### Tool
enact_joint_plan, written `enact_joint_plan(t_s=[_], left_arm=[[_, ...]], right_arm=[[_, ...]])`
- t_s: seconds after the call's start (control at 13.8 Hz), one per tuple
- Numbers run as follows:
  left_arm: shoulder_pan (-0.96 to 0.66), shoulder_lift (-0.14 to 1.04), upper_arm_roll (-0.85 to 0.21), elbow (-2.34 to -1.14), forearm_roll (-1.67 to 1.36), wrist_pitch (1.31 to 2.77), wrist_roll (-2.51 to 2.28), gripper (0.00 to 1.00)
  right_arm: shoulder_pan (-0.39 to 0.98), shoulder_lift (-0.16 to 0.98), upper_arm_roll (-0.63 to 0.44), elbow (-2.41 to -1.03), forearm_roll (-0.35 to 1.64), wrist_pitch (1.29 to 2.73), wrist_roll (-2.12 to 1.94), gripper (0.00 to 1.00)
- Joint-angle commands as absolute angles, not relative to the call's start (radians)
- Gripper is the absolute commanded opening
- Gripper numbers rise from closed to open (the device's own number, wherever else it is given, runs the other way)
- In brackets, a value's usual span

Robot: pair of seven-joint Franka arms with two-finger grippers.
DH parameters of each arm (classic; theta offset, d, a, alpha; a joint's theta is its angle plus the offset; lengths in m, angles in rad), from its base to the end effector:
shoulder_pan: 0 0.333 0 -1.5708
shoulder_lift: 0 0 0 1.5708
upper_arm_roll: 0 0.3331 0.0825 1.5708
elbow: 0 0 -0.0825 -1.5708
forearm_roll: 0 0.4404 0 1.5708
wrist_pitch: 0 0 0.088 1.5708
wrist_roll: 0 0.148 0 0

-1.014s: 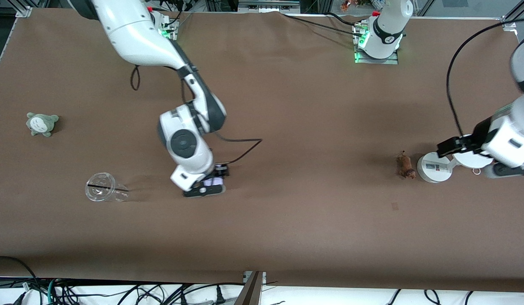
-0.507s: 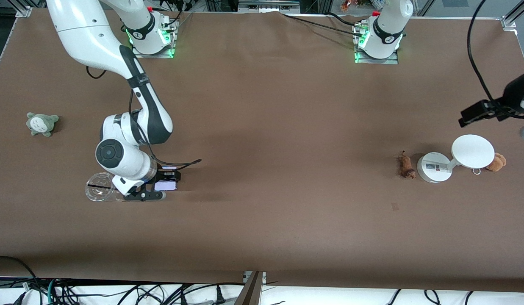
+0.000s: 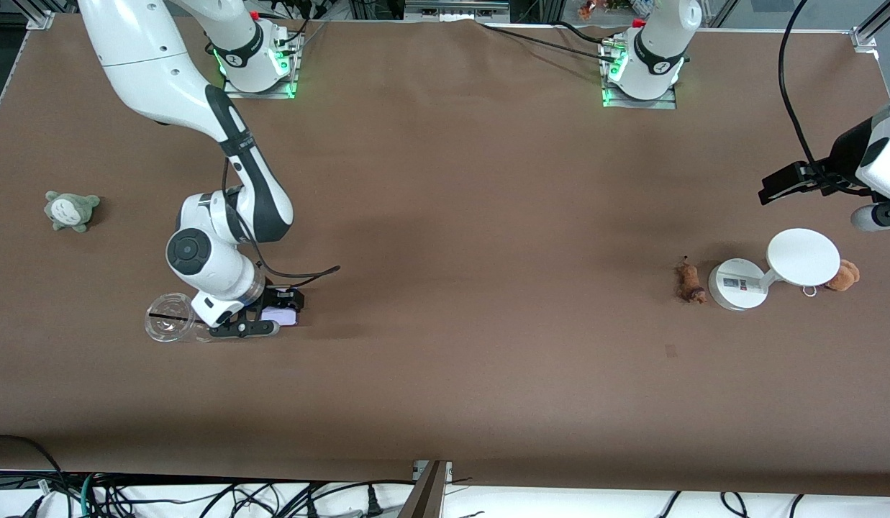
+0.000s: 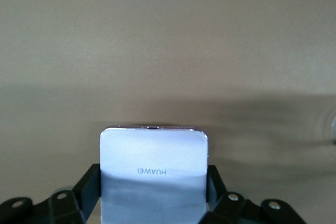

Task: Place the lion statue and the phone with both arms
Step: 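Carry the phone toward the glass cup while the left gripper withdraws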

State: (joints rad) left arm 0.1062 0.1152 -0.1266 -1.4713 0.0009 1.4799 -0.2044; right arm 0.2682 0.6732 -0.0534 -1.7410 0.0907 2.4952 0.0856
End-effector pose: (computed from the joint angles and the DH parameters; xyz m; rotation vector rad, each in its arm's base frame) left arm 0.6334 -0.0088 0.5740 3.1222 0.2882 -0.1672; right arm 0.7091 0.1581 0.1281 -3.1004 -0.1117 -0.1210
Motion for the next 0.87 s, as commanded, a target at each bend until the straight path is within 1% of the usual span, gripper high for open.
enact_joint_plan(t_s=[0.0, 0.07, 0.14, 0.29, 0.36, 0.58, 0.8], left_arm=[[0.112, 0.106, -0.123, -1.486, -0.014, 1.480, -0.195, 1.00], [0.110, 0.109, -0.127, -1.485, -0.011, 1.480, -0.196, 1.00], [0.110, 0.112, -0.129, -1.482, -0.012, 1.480, -0.196, 1.00], [0.109, 0.112, -0.129, -1.480, -0.012, 1.482, -0.196, 1.00], [0.113, 0.112, -0.129, -1.480, -0.012, 1.482, -0.195, 1.00], [0.112, 0.120, -0.124, -1.462, -0.011, 1.483, -0.196, 1.00], [0.107, 0.124, -0.127, -1.462, -0.011, 1.483, -0.198, 1.00]], right_arm=[[0.233, 0.715, -0.044, -1.753, 0.112, 2.591, 0.025, 0.48], [0.233, 0.716, -0.044, -1.753, 0.112, 2.592, 0.035, 0.54], [0.236, 0.715, -0.043, -1.752, 0.113, 2.591, 0.040, 0.63], [0.239, 0.710, -0.041, -1.743, 0.114, 2.582, 0.035, 0.90], [0.241, 0.703, -0.041, -1.738, 0.114, 2.565, 0.037, 0.97], [0.242, 0.648, -0.040, -1.726, 0.112, 2.479, 0.037, 0.99], [0.241, 0.539, -0.044, -1.727, 0.114, 2.361, 0.040, 1.00]])
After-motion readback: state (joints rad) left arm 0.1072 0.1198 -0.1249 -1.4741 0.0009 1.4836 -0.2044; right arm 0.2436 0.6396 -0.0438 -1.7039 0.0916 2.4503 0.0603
